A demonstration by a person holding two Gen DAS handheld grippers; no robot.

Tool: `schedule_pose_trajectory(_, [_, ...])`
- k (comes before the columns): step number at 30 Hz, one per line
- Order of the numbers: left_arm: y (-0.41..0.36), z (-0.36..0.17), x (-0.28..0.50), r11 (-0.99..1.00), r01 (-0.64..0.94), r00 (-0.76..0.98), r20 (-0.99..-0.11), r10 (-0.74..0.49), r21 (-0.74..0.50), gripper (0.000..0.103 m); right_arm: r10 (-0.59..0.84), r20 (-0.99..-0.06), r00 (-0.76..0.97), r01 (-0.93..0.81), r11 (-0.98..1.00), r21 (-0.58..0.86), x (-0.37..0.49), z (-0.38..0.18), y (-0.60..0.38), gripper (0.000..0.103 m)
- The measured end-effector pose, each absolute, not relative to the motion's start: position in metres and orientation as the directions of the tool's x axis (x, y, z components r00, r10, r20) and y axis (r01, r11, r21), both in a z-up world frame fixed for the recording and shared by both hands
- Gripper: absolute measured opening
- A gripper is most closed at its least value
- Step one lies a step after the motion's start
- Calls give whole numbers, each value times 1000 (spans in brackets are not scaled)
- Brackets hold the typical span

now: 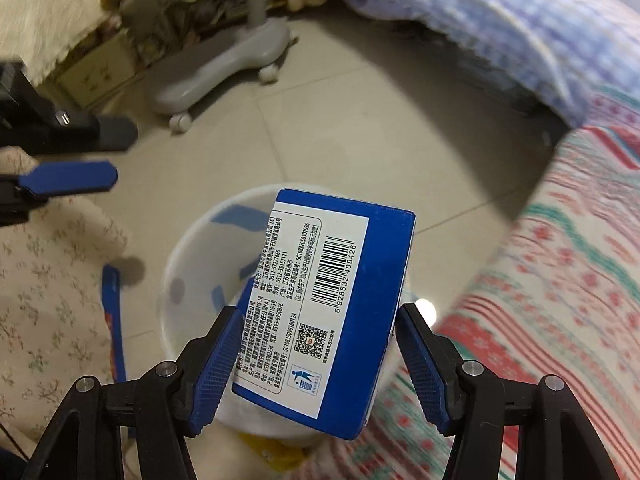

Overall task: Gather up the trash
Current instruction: 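Open the left gripper to drop the orange item while the right gripper drops the blue box, then move both grippers back toward the last white bottle and milk carton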

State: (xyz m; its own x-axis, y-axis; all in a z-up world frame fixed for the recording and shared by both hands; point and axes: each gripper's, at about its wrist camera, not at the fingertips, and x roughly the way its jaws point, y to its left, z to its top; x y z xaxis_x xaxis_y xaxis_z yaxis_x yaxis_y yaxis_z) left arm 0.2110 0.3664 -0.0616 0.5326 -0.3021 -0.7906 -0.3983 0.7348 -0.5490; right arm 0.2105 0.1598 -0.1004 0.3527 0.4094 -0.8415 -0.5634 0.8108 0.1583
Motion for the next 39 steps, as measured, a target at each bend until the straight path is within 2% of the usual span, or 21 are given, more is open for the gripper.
schedule_pose_trajectory(7, [357,-60,214,753,-376,531,-791,-303,-540,39,317,-881,351,-540,837,86,226,-130,171,71])
schedule_pose_trajectory(16, [312,-49,221,815,-262,525,-785,-329,-517,39,345,-853,391,-483,866,129,212,-105,114,71])
schedule_pose_trajectory(25, [217,-41,228,890,-68,469,-802,-370,-450,39,300,-864,404,-300,936,185,193,-62,-6,71])
schedule_pose_trajectory(32, [122,-39,227,919,102,417,-822,-388,-382,40,183,-871,457,-161,979,121,160,-30,-112,73])
schedule_pose_trajectory(35, [81,-42,227,913,166,385,-828,-408,-373,44,141,-868,476,-89,990,112,145,-22,-158,75])
schedule_pose_trajectory(39, [33,-49,226,905,225,350,-837,-421,-361,47,128,-881,455,-110,990,87,126,-17,-195,75])
